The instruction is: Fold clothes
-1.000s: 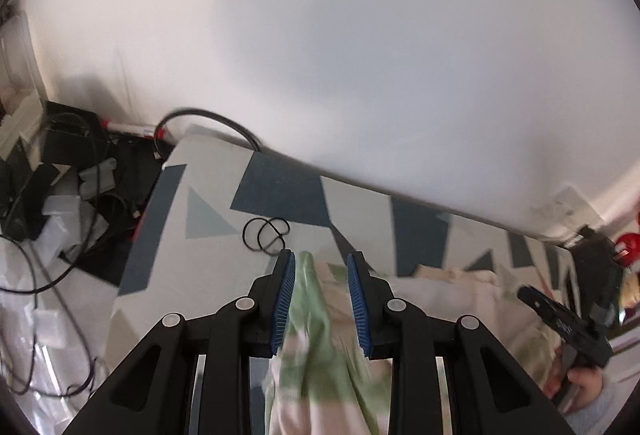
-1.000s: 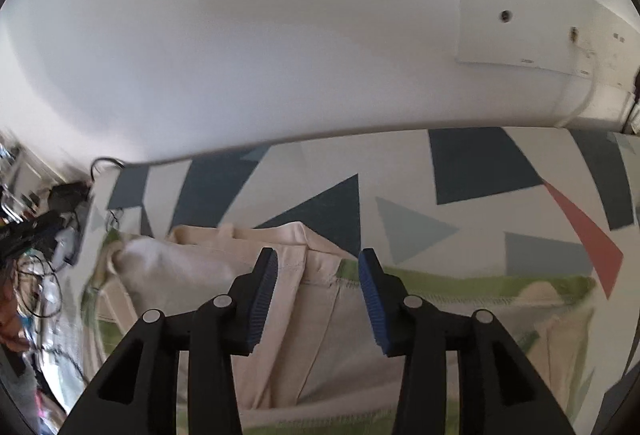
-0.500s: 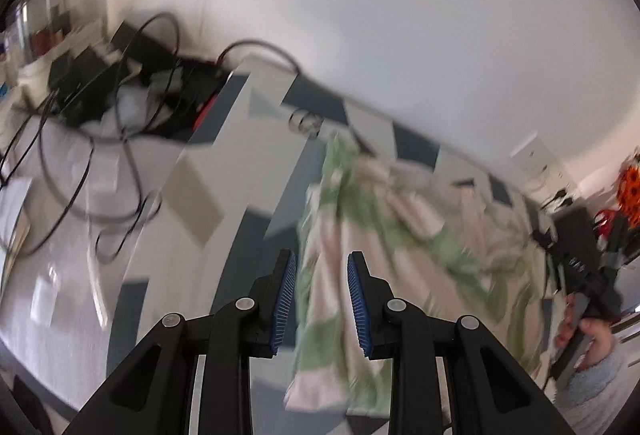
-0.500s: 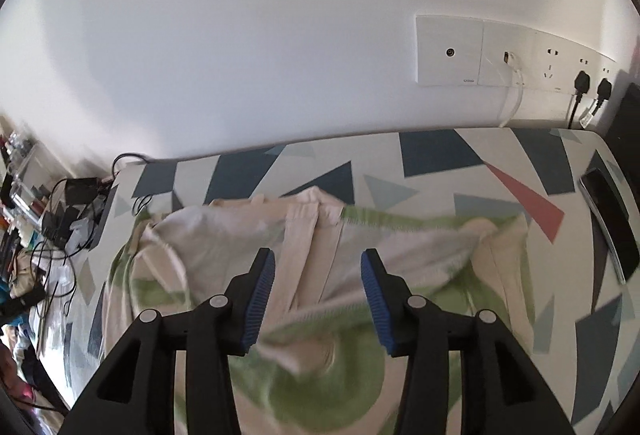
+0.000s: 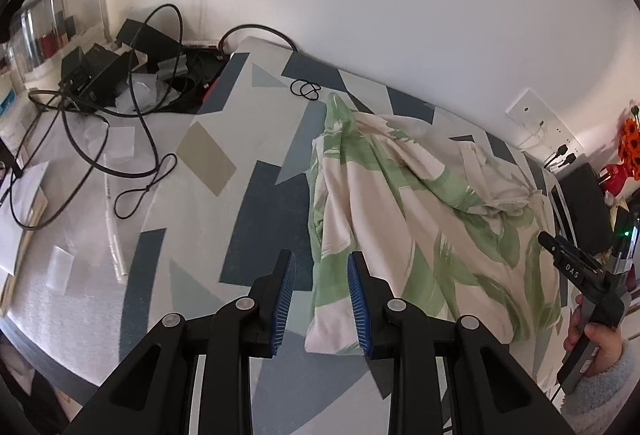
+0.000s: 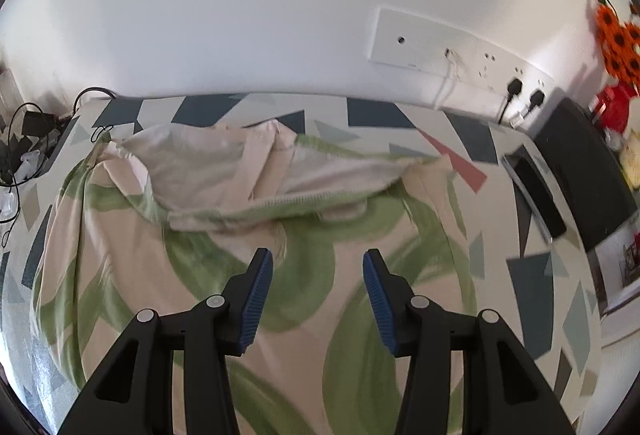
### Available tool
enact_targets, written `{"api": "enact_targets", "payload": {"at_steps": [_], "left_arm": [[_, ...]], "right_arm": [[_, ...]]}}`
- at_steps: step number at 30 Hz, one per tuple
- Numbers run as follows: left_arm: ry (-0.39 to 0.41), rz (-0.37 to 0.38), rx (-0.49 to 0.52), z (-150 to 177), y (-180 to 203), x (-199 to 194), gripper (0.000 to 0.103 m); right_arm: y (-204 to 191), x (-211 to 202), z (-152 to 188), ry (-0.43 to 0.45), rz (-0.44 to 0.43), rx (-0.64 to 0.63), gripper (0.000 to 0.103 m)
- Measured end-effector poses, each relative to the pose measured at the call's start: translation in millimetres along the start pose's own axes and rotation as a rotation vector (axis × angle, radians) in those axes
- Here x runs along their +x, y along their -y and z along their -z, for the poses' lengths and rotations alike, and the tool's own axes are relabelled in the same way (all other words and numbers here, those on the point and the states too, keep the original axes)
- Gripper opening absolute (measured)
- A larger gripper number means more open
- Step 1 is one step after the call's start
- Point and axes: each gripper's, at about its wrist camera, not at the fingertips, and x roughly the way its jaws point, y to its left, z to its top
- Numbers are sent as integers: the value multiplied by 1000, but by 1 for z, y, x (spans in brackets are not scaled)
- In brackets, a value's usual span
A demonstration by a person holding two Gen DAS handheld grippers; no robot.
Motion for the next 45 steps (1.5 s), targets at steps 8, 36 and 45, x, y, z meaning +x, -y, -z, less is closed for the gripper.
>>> {"api": "enact_targets", "payload": {"at_steps": [8,36,45], "left_arm": [[-82,70,18,24,-21,8,26],[-221,213,-153,61,-16,83,26],[-229,195,-163,61,-12,86,26]], "right_arm": [[10,3,24,-30,-118,26,50],[137,-15,128,-136,-161,476,50],[146,-8,151,-123,-233,639,50]]}}
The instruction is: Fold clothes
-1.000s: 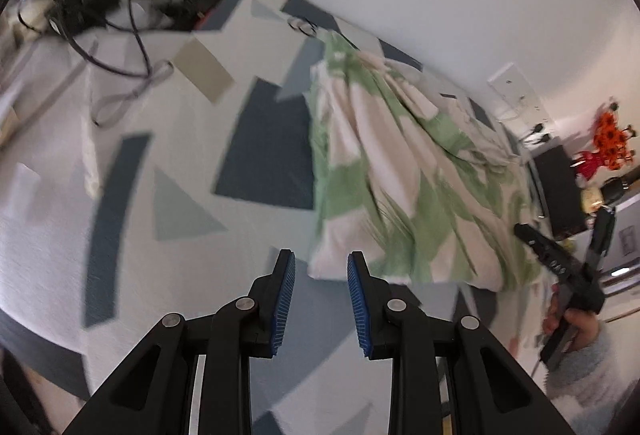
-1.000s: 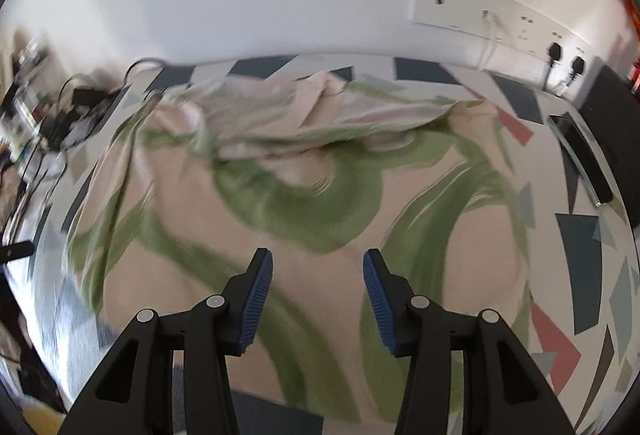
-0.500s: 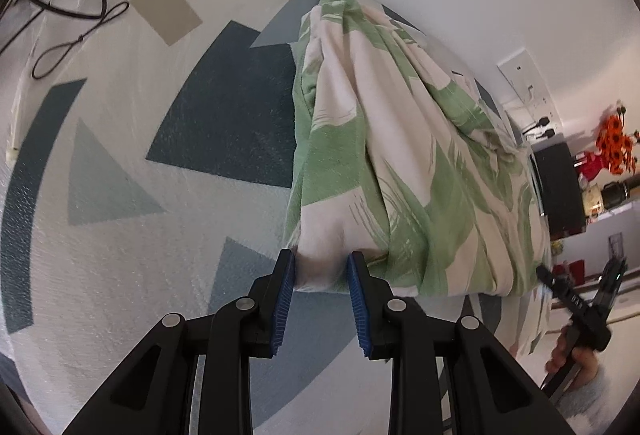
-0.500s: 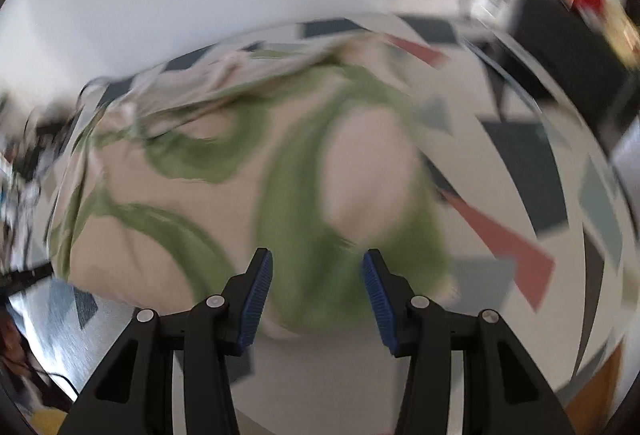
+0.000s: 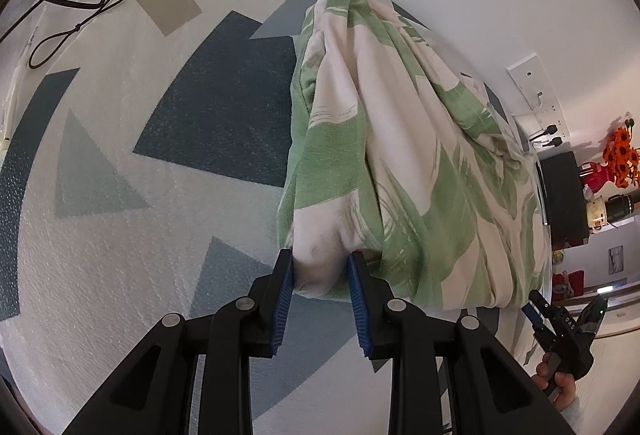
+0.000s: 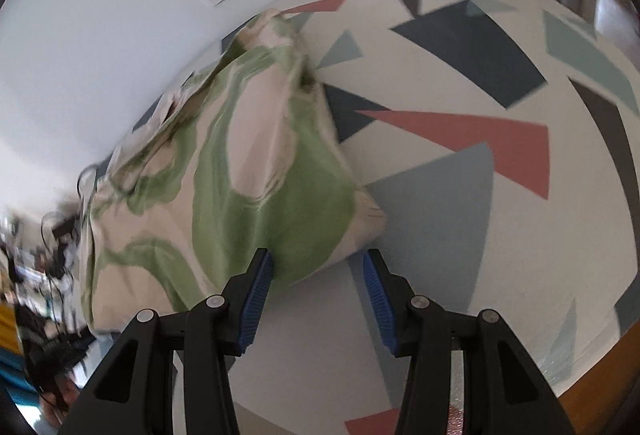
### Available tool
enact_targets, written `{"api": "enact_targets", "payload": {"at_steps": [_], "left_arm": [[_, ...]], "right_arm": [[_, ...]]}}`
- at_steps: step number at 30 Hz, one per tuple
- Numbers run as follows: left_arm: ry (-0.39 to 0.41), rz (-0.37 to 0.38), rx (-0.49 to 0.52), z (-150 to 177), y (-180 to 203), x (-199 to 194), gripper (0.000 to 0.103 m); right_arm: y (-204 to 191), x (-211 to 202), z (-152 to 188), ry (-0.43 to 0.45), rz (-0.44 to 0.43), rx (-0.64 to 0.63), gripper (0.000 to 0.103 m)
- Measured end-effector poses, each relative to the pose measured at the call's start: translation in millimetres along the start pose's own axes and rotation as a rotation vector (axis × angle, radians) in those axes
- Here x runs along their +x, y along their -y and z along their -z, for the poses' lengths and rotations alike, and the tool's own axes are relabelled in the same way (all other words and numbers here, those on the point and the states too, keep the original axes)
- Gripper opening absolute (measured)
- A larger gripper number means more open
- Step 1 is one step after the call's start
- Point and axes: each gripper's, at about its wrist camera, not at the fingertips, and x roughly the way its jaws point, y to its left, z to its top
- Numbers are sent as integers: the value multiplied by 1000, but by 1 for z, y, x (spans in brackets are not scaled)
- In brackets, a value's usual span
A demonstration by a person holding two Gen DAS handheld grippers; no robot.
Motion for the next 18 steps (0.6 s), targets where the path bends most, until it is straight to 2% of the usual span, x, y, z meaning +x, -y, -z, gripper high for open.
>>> {"api": "enact_targets", "payload": {"at_steps": [3,6,12,14,16,17,18], "left_arm": [[-20,20,-23,0,-3,0,26],[-32,25,-17,-3,-5,1,26],[-28,-19,36,-5,9,5,26],[-14,-34,59,-4,14,7,26],[9,-50,80,-1,17,7,25],[21,-84,93,0,19,7,13],[26,-101,99,1,20,7,9]], "right_arm": [[17,-5,-3,49,-27,128,50],[24,1,-8,70,-84,181,50],[9,13,-12,99,-95,135,48],[7,13,-12,105,-90,128,40],[5,17,-15,93,-76,118,25],[4,18,-16,64,-85,98,18],[1,18,-18,53,-78,76,15]]}}
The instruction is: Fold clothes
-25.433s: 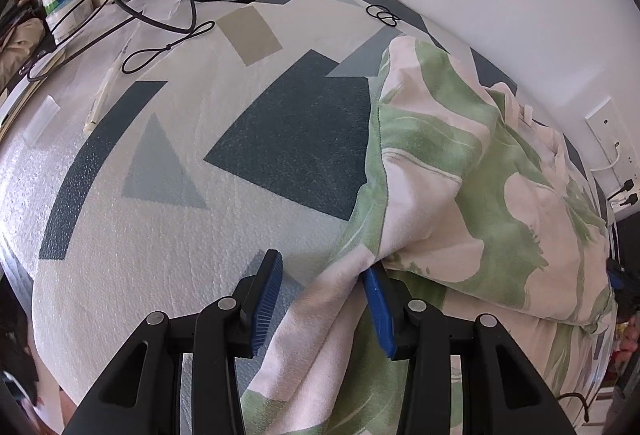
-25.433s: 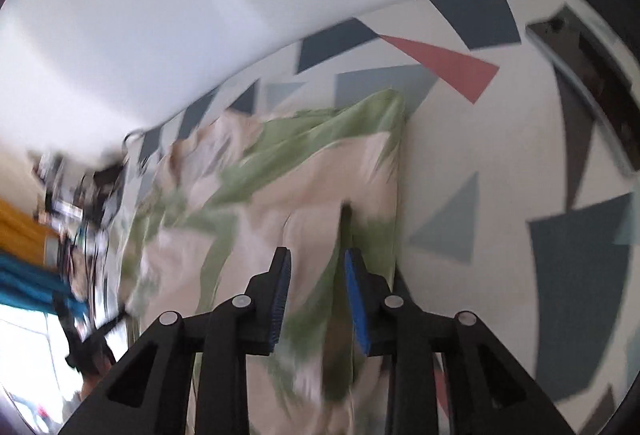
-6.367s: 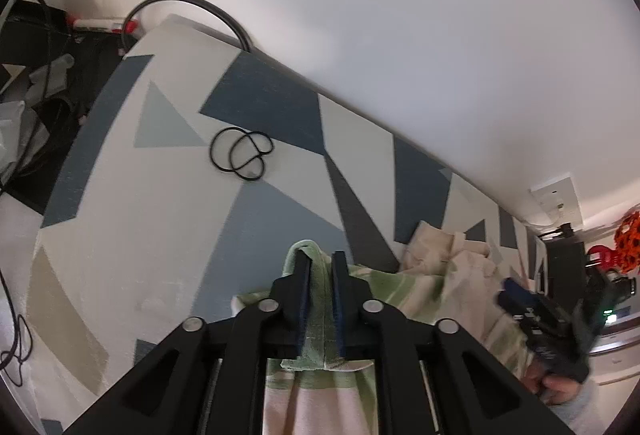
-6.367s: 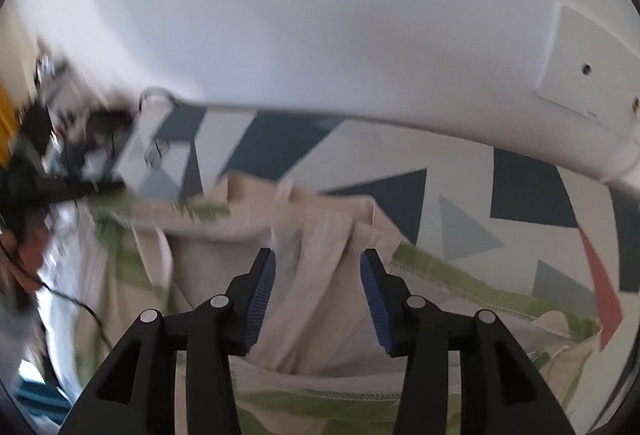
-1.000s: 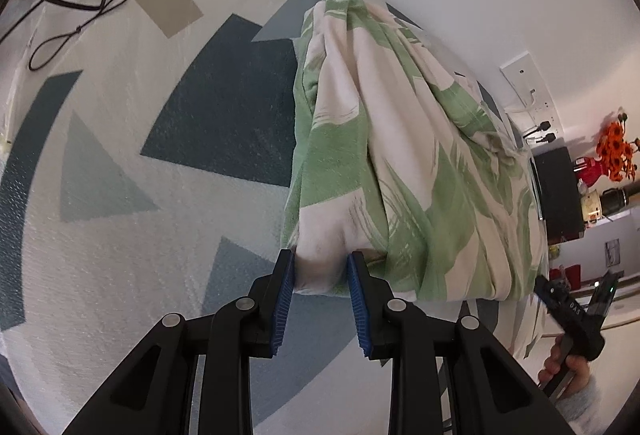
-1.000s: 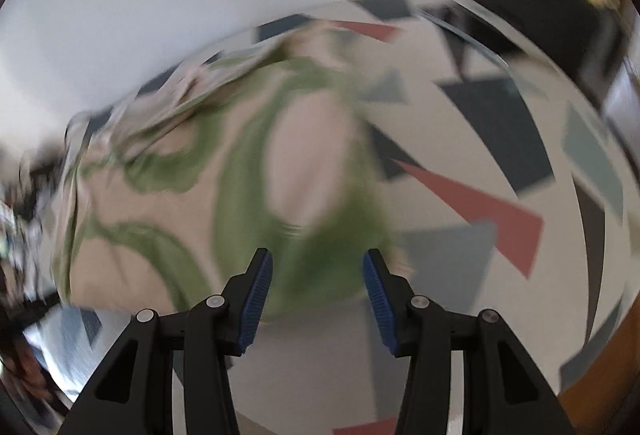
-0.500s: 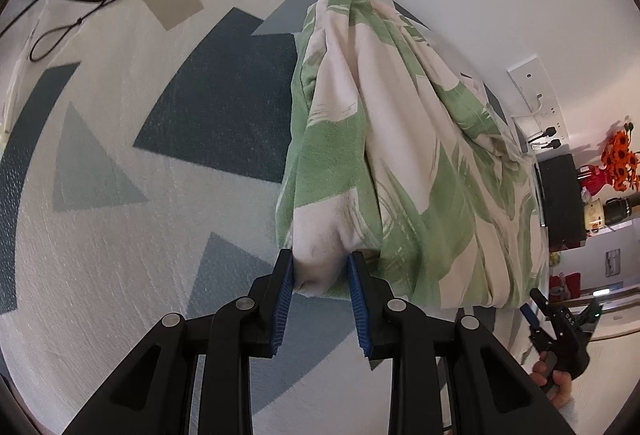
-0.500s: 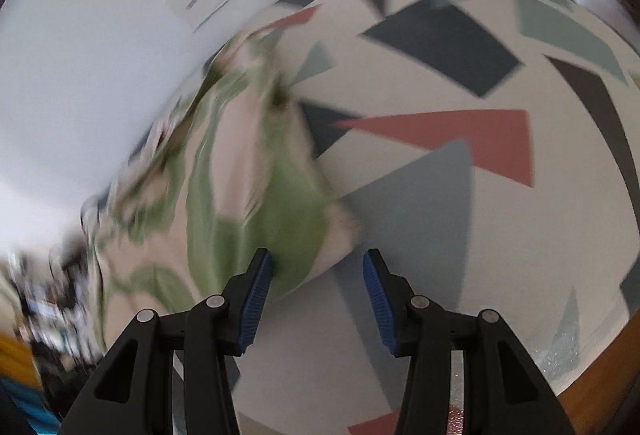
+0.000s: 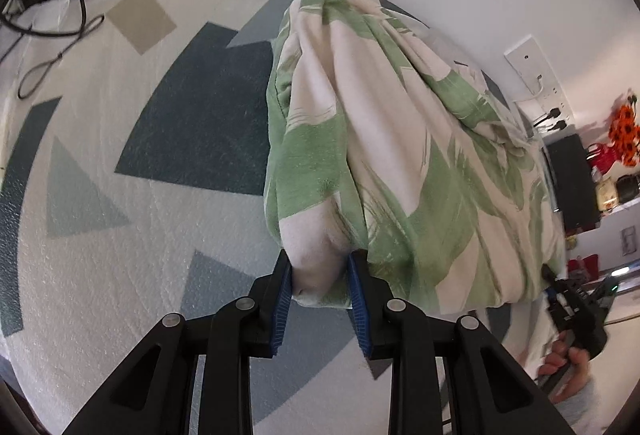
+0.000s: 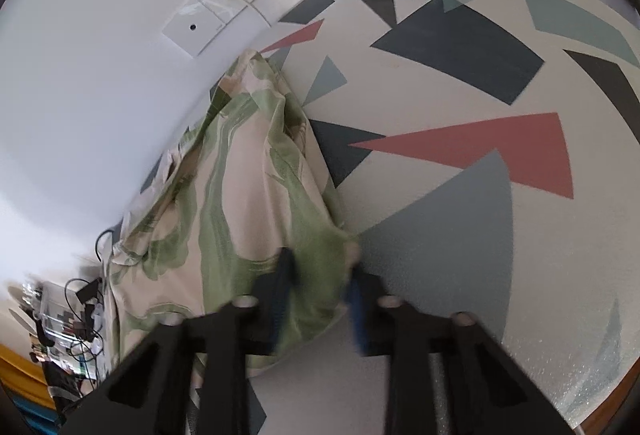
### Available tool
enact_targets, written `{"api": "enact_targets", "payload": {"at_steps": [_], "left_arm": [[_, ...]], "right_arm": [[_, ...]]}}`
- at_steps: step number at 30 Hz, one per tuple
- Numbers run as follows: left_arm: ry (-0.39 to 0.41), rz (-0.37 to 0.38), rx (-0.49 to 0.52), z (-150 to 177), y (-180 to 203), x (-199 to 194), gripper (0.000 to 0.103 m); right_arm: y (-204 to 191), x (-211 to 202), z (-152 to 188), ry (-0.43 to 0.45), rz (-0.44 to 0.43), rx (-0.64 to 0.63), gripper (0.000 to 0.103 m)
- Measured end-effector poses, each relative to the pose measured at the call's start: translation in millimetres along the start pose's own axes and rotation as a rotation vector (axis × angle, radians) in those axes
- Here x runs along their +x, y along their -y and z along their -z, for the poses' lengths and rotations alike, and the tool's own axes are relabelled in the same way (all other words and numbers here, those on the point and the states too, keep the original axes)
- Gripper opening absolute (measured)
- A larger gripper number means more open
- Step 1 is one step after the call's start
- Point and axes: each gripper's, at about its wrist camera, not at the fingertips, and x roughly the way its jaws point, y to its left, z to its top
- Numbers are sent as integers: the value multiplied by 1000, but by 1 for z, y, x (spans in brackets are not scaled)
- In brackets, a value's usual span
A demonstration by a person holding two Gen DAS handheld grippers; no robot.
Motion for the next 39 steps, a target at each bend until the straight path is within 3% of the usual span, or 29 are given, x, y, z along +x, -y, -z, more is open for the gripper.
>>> {"api": "enact_targets", "payload": {"at_steps": [3,7,10,12,16,19,20,22,24,27,28,32,36,39], "left_arm": [[31,-48,13,1,0,-11,6],[91,-25,-5,-1,-15,-46,5],[72,-12,32,6,-17,-51,5],[16,-26,23,13,-28,-36,5],[2,11,-8,20,-45,-36,9],[10,-124,-43,18,-62,-40,7],[7,-123,-83,16,-73,-43,7],[27,-67,-124,11,-80,-55,7],[75,-87,-101,1,-71,-71,7],[145,-43,-61,-20,-47,-93,9],[160,-12,-47,-30,-36,-97,13],[175,94,-5,-64,7,-104,49],[148,158,12,-103,51,-81,62],[54,161,-50,-130,70,-42,63]], "right_arm": [[-8,-4,-5,8,40,-65,11],[-7,-22,-18,55,71,-95,7],[-2,-24,-24,48,80,-104,6],[1,-21,-19,27,99,-113,6],[11,-18,-9,6,114,-85,6],[14,-16,-8,-3,126,-92,6],[15,-15,-8,-6,133,-91,7],[13,-15,-9,-24,148,-94,12],[5,-22,-11,-16,207,-127,36],[-11,-43,-20,69,259,-171,37],[-17,-51,-27,110,253,-175,37],[-52,-62,-62,154,172,-215,37],[-102,-54,-93,152,103,-313,37],[-130,-36,-104,118,76,-365,37]]}}
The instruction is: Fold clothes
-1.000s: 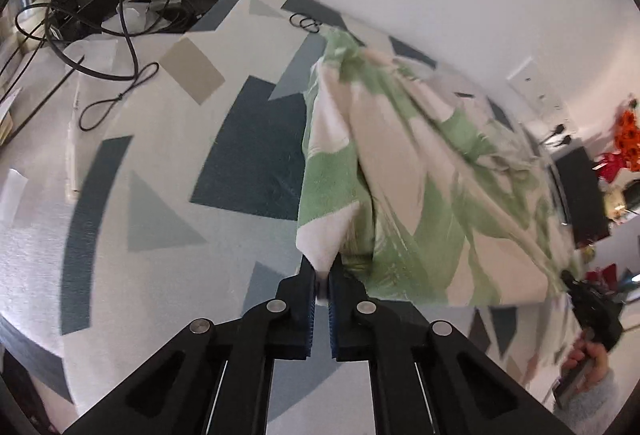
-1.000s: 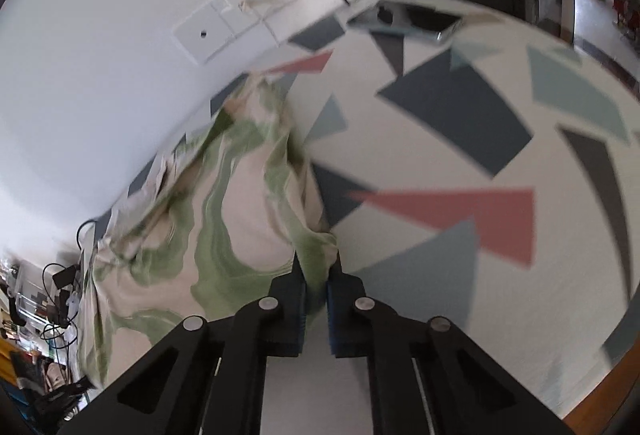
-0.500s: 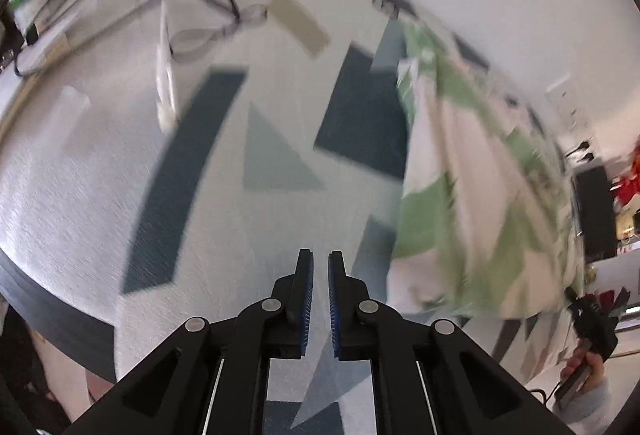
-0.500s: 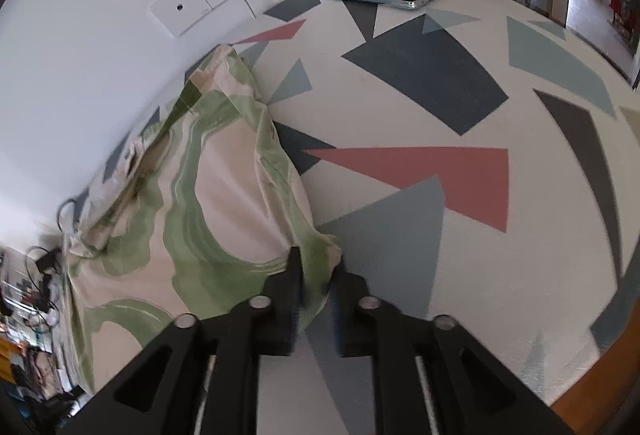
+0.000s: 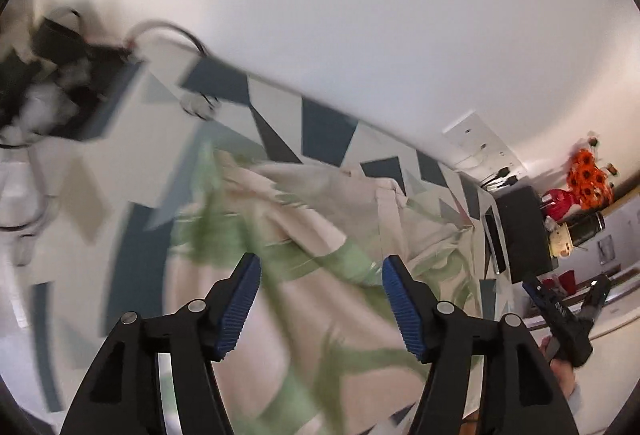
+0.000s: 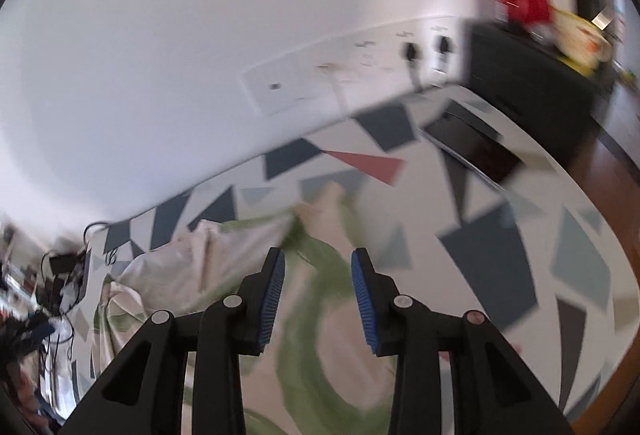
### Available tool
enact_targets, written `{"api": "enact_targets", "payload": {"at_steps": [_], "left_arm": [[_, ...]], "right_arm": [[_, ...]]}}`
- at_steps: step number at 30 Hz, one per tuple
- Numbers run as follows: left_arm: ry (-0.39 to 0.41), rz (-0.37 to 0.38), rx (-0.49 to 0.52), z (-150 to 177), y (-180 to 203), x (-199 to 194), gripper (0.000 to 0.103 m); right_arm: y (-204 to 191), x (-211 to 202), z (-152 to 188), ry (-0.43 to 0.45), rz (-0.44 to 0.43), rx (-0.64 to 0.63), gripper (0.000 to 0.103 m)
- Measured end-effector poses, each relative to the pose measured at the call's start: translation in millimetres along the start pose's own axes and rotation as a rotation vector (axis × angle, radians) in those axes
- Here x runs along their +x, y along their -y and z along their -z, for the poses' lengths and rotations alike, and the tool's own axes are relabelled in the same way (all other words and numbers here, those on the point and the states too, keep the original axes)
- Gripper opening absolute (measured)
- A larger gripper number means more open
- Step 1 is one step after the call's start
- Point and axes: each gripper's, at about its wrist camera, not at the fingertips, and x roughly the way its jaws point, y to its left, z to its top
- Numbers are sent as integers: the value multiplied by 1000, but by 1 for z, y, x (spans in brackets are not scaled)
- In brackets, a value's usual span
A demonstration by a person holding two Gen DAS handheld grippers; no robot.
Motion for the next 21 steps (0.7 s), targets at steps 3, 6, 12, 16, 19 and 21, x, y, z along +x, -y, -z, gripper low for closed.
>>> {"api": "enact_targets", "payload": {"at_steps": [3,6,12,16,19,21], "left_arm": [[-45,-39,-104,-11,1,33,63],[-80,-61,-133,-22,2,64,63],[-99,-163,-103,-44,13,95,63],[-122,-255,-108,-47,10,109,63],[-106,-277,-97,-43,7,111,61],[-92,-256,-119,-41,2,106,46]], "right_arm": [[-15,22,-6,-45,-31,-15,37],[-18,49,-4,-110,-53,-21,37],[-9,89,-4,-207,-96,5,37],[-2,104,-14,-237,-97,13,37],[5,114,-25,-259,-120,69,37],[7,123,-31,-281,-137,104,37]]}}
